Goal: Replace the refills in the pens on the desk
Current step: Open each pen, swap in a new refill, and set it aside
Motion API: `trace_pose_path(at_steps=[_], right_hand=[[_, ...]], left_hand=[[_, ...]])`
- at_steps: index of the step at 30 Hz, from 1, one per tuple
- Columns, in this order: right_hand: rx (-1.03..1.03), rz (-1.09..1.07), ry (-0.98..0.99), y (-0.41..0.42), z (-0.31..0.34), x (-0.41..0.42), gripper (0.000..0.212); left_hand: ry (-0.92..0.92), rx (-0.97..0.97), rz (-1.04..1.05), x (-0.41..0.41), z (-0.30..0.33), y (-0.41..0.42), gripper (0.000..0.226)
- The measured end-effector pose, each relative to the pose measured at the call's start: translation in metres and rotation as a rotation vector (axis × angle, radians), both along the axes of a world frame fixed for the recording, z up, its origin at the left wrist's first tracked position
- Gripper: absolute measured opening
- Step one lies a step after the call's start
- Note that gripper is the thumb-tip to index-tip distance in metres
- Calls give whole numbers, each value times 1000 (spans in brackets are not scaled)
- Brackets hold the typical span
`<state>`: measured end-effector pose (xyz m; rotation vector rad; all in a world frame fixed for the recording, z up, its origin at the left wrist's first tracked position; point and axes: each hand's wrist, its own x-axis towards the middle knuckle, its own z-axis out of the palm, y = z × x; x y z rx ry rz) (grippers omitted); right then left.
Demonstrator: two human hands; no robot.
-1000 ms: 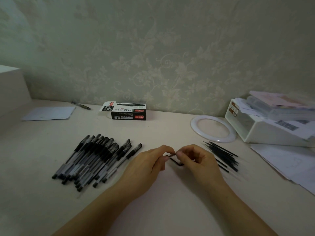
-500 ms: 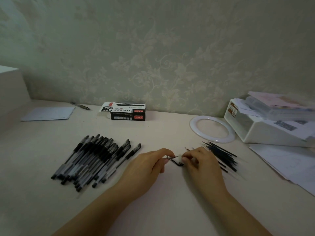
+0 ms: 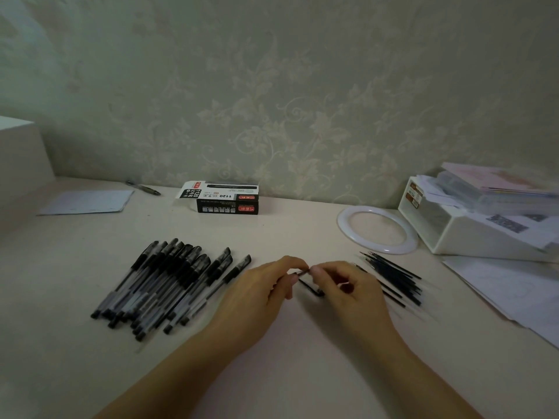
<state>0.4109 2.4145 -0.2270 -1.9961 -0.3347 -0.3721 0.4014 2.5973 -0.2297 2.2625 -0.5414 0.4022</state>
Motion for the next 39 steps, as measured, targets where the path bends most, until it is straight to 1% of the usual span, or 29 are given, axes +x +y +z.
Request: trace_pose_path(at_steps=[2,5,8,10,12,14,16,17,20,22,24,26,27,28,30,32,34,36,37,39], right_hand=[[25,76,64,3,1,-2,11],[82,101,99,2,2,-2,12],[135,97,130,0,5,-1,13],[200,31,124,-2,5,2,14],[331,-87,142,-7,5,6,15],[517,-158,185,-11,7,9,21],[670,-141,233,-12,8,11,28],[704,-104,253,-12,7,10,30],[662,38,305,-5,3,10,37],[630,80,325,-1,1,9,29],[677,81,324,0,2,8,15],[733,28,267,-5,5,10,23],[728,-24,221,-9,8,10,26],[690,-92,161,-14,11,10,28],[503,-238,4,-23,14,9,29],[249,-346,-146,-28,13,9,27],[-62,-413,-212,-31,10,10,24],[-336,-443,-168,-33,3,13,27],[-427,-452,-116,-34,0,14,29],[-537,-480,-32,-36,-3,13,32]], left_hand=[[19,-18,-18,0,0,-1,22],[25,-31,-36,-1,-1,-3,22],[21,-16,-47,-3,0,-3,23],[19,-3,-45,-2,-1,-3,24],[14,12,-30,-1,-1,-1,25],[5,26,-16,0,-1,0,25],[-3,34,-12,0,0,-1,25],[-6,31,-11,0,0,-1,25],[-14,10,-5,0,1,-1,25],[-17,8,-5,1,1,0,25],[-11,13,-9,1,0,0,24],[-6,17,-9,0,-1,0,23],[1,10,-9,1,-2,0,23],[10,-1,-9,1,-3,0,23],[22,-9,-5,1,-4,-1,23],[27,-3,-5,2,-5,-1,22],[32,0,-8,2,-5,-1,21],[37,1,-7,2,-5,0,21],[38,2,-7,2,-5,0,22],[39,3,-5,2,-5,1,22]])
